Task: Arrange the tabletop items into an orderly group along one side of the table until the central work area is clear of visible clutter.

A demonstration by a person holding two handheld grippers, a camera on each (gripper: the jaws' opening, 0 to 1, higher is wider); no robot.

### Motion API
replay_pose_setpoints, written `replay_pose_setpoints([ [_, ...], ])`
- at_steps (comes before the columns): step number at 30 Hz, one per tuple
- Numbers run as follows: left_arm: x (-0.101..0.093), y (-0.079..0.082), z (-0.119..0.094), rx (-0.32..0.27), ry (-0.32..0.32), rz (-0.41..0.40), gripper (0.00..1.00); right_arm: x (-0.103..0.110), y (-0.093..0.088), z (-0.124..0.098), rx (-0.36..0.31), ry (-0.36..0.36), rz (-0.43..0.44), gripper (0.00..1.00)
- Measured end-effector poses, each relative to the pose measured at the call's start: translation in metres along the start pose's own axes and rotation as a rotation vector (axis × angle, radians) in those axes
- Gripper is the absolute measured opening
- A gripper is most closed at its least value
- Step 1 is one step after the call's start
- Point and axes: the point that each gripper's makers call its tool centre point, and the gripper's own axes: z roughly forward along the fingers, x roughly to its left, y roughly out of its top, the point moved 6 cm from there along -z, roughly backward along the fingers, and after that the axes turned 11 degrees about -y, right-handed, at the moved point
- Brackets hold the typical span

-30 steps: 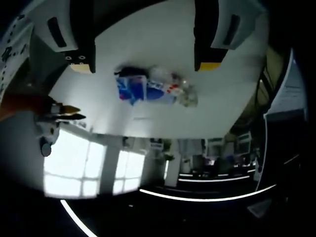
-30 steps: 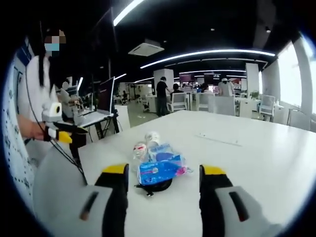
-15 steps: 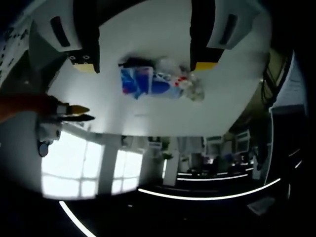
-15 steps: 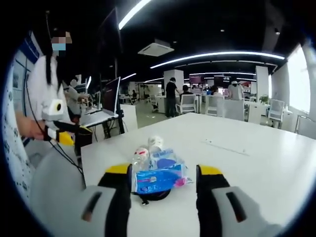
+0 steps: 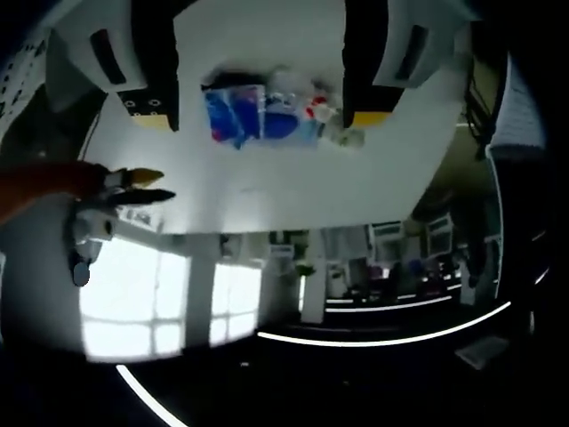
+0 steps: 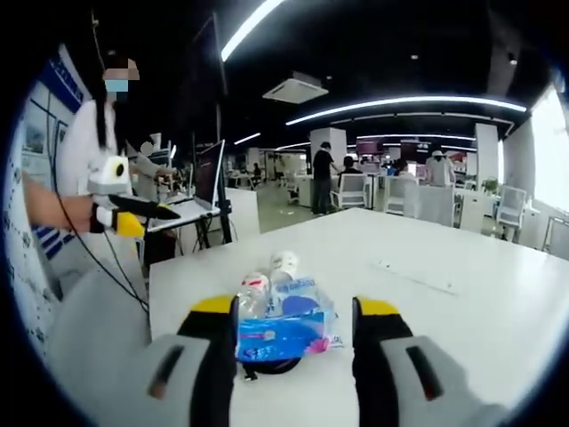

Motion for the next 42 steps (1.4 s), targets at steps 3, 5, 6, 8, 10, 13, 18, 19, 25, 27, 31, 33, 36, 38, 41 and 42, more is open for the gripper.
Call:
replay_pose_setpoints([
  [3, -0.01, 0.003, 0.004, 0.001, -0.008, 0.013, 0.71, -0.005, 0.002, 0.002, -0.006, 0.001, -0.001, 0.5],
  [5, -0.011, 0.005, 0.006, 0.011, -0.004, 0.043, 0.69, -0.007, 0.002, 0.004, -0.009, 0.005, -0.002, 0.49],
  [6, -0.013, 0.009, 0.006, 0.012, -0.009, 0.044, 0.69, -0.009, 0.002, 0.005, -0.008, 0.008, -0.005, 0.5],
  [8, -0.016, 0.019, 0.007, 0.0, -0.007, 0.043, 0.69, -0.012, 0.002, 0.006, -0.006, 0.011, -0.009, 0.49],
  [10, -0.02, 0.032, 0.009, -0.016, -0.013, 0.08, 0.67, -0.013, 0.005, 0.008, -0.016, 0.012, -0.009, 0.49],
  [13, -0.029, 0.047, 0.017, 0.0, -0.014, 0.111, 0.69, -0.013, 0.006, 0.01, -0.023, 0.017, -0.004, 0.49],
  [18, -0.041, 0.05, 0.033, 0.046, 0.031, 0.118, 0.7, -0.016, 0.009, 0.017, -0.024, 0.026, -0.01, 0.49],
  [19, -0.041, 0.044, 0.035, 0.083, 0.059, 0.113, 0.68, -0.016, 0.009, 0.018, -0.023, 0.028, -0.014, 0.49],
  [25, -0.044, 0.021, 0.046, 0.092, 0.086, 0.05, 0.65, -0.018, 0.008, 0.028, -0.021, 0.045, -0.028, 0.47],
  [27, -0.043, 0.017, 0.046, 0.085, 0.102, 0.02, 0.63, -0.018, 0.007, 0.03, -0.017, 0.052, -0.028, 0.46],
  [31, -0.04, 0.007, 0.048, 0.084, 0.148, -0.026, 0.63, -0.019, 0.0, 0.035, 0.008, 0.062, -0.033, 0.46],
  [33, -0.042, 0.0, 0.052, 0.101, 0.155, -0.045, 0.63, -0.02, -0.003, 0.037, 0.011, 0.064, -0.037, 0.44],
  [36, -0.043, -0.007, 0.057, 0.104, 0.167, -0.074, 0.59, -0.02, -0.005, 0.039, 0.02, 0.07, -0.032, 0.43],
  [38, -0.044, -0.009, 0.06, 0.103, 0.173, -0.082, 0.58, -0.019, -0.008, 0.042, 0.027, 0.075, -0.034, 0.43],
  [41, -0.044, -0.014, 0.064, 0.113, 0.182, -0.097, 0.57, -0.02, -0.01, 0.044, 0.036, 0.082, -0.035, 0.43],
  [42, -0.045, -0.016, 0.065, 0.114, 0.18, -0.108, 0.57, -0.02, -0.011, 0.046, 0.037, 0.086, -0.031, 0.43],
])
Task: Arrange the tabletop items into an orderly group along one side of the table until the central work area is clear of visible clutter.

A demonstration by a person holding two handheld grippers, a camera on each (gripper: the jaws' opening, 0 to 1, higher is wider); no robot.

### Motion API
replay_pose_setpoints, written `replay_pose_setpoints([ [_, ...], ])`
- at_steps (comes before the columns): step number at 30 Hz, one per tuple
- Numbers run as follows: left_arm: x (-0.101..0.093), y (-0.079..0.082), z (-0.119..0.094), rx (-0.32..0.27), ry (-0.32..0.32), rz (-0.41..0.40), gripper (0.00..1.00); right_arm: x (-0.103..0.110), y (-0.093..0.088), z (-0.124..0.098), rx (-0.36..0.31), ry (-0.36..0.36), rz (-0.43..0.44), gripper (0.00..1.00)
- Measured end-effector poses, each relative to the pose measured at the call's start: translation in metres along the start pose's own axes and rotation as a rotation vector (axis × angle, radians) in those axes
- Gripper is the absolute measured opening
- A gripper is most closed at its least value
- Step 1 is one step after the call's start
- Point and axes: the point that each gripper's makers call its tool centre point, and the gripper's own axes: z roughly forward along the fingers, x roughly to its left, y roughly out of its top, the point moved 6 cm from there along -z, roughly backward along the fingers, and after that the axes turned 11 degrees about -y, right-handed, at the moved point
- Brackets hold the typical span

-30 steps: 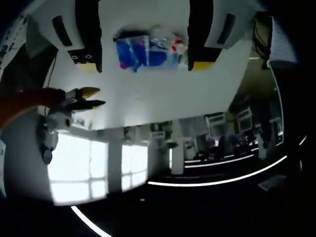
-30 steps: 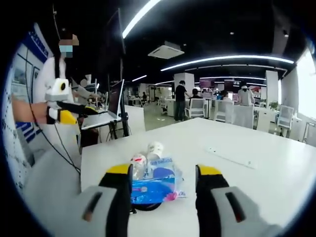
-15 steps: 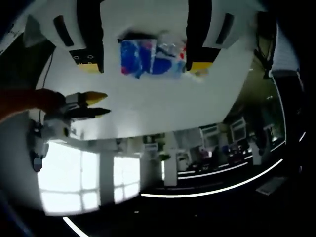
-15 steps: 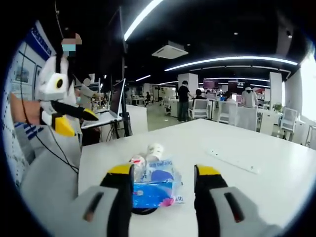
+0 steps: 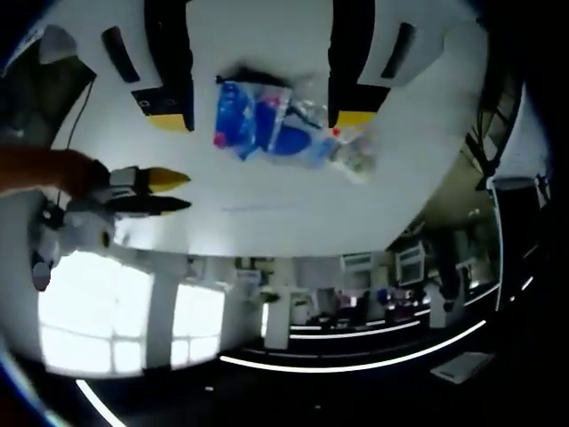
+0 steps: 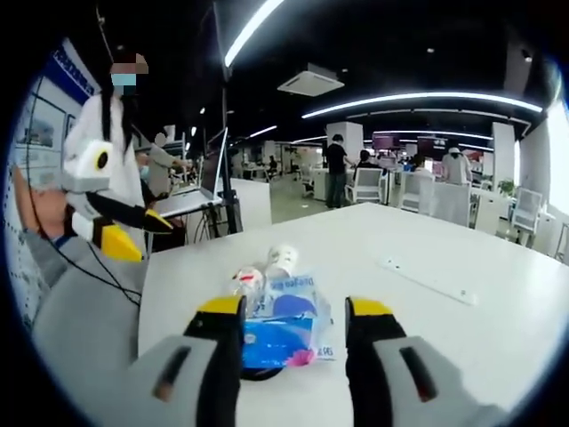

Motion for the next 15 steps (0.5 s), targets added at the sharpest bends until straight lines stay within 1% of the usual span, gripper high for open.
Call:
replay_pose_setpoints([
  [2, 0.0, -0.003, 0.003, 0.005, 0.014, -0.002, 0.58, -0.001, -0.002, 0.002, 0.004, 0.004, -0.003, 0.43],
  [4, -0.001, -0.005, 0.004, 0.003, 0.014, -0.017, 0.56, -0.002, -0.005, 0.006, 0.015, 0.009, -0.001, 0.43],
  [6, 0.0, -0.01, 0.008, 0.022, 0.026, -0.02, 0.55, -0.003, -0.008, 0.009, 0.023, 0.013, -0.001, 0.42],
  [7, 0.0, -0.013, 0.011, 0.019, 0.028, -0.026, 0.55, -0.003, -0.009, 0.01, 0.025, 0.015, 0.0, 0.43],
  [15, -0.004, -0.027, 0.028, 0.05, 0.029, -0.077, 0.54, -0.004, -0.022, 0.024, 0.063, 0.035, 0.003, 0.41],
])
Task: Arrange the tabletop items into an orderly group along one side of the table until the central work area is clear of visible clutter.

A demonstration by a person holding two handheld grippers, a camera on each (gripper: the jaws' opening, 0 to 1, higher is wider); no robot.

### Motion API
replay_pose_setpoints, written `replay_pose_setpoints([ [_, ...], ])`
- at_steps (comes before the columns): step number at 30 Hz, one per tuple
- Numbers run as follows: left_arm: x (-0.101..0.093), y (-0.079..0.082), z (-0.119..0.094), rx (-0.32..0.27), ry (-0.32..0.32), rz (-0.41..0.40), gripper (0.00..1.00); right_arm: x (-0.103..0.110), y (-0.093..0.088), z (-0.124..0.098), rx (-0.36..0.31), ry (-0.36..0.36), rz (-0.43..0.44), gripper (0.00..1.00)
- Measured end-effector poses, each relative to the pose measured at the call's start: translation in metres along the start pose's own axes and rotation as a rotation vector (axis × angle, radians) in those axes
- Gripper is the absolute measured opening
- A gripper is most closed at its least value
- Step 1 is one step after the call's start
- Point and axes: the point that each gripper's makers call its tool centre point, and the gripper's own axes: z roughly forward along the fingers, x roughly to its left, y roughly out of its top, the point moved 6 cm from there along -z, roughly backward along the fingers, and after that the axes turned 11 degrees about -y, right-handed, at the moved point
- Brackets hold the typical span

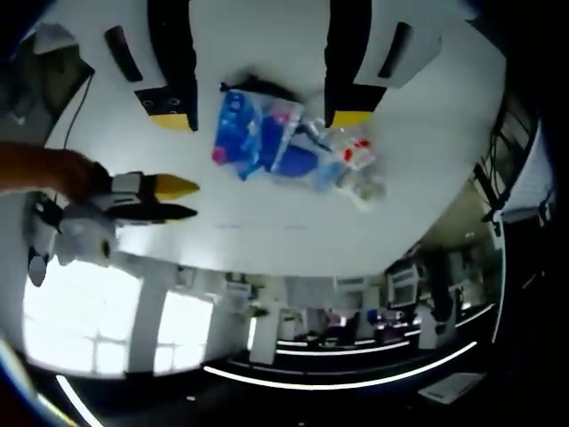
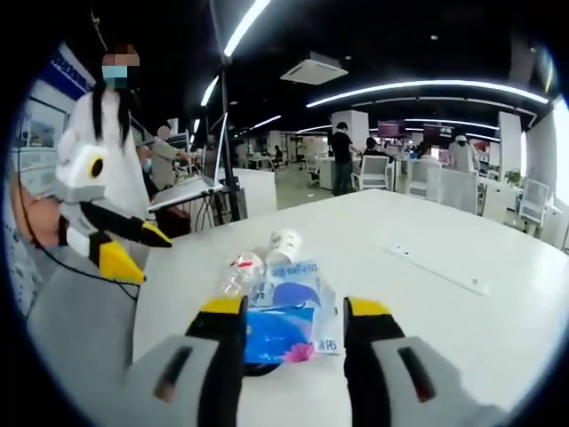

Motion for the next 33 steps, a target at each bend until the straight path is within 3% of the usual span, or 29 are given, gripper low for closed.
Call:
replay_pose_setpoints([
  [33, 0.009, -0.043, 0.054, 0.144, 0.061, -0.15, 0.39, -0.011, -0.039, 0.049, 0.127, 0.084, 0.013, 0.32],
])
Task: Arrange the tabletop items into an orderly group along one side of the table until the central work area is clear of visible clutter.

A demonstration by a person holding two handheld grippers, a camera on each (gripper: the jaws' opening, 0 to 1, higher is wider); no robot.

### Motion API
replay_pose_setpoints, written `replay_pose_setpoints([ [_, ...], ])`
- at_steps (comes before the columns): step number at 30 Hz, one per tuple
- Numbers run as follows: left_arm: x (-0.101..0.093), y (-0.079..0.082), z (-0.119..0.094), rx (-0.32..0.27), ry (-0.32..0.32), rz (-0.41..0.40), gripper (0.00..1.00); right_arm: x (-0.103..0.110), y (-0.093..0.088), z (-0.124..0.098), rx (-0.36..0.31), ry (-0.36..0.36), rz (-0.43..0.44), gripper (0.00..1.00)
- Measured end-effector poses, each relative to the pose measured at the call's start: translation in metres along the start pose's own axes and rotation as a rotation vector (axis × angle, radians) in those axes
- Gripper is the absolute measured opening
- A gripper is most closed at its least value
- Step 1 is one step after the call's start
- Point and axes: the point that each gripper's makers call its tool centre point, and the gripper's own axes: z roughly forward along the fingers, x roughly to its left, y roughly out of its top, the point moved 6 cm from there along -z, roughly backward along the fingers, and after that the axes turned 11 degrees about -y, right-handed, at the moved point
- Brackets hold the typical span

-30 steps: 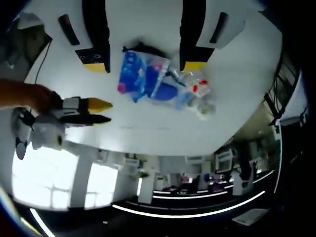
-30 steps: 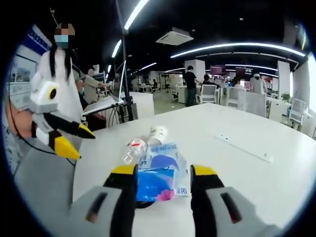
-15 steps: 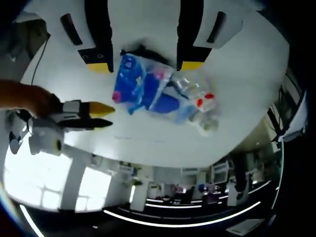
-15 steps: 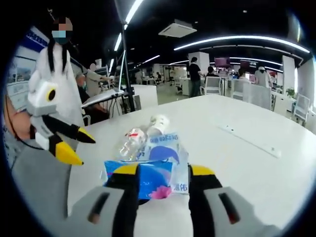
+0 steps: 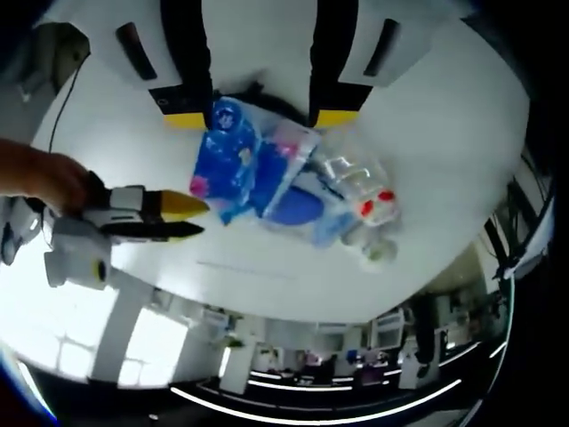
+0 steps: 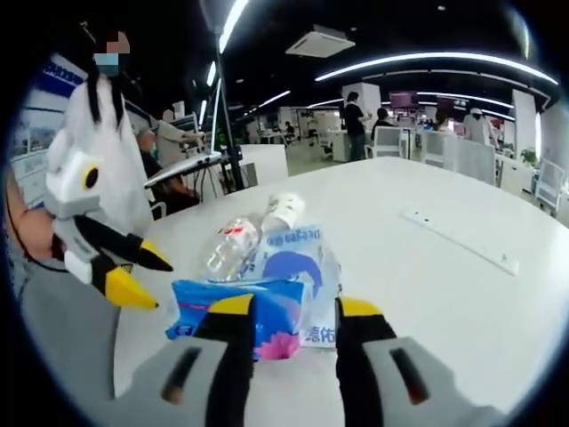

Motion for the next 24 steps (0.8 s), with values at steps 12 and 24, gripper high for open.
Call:
replay_pose_setpoints([
  [12, -0.001, -0.005, 0.007, 0.02, -0.008, -0.033, 0.27, 0.001, -0.008, 0.005, 0.026, 0.022, 0.014, 0.25],
  [24, 0.0, -0.008, 0.013, 0.046, -0.011, -0.047, 0.14, 0.0, -0.012, 0.006, 0.04, 0.025, 0.016, 0.15],
])
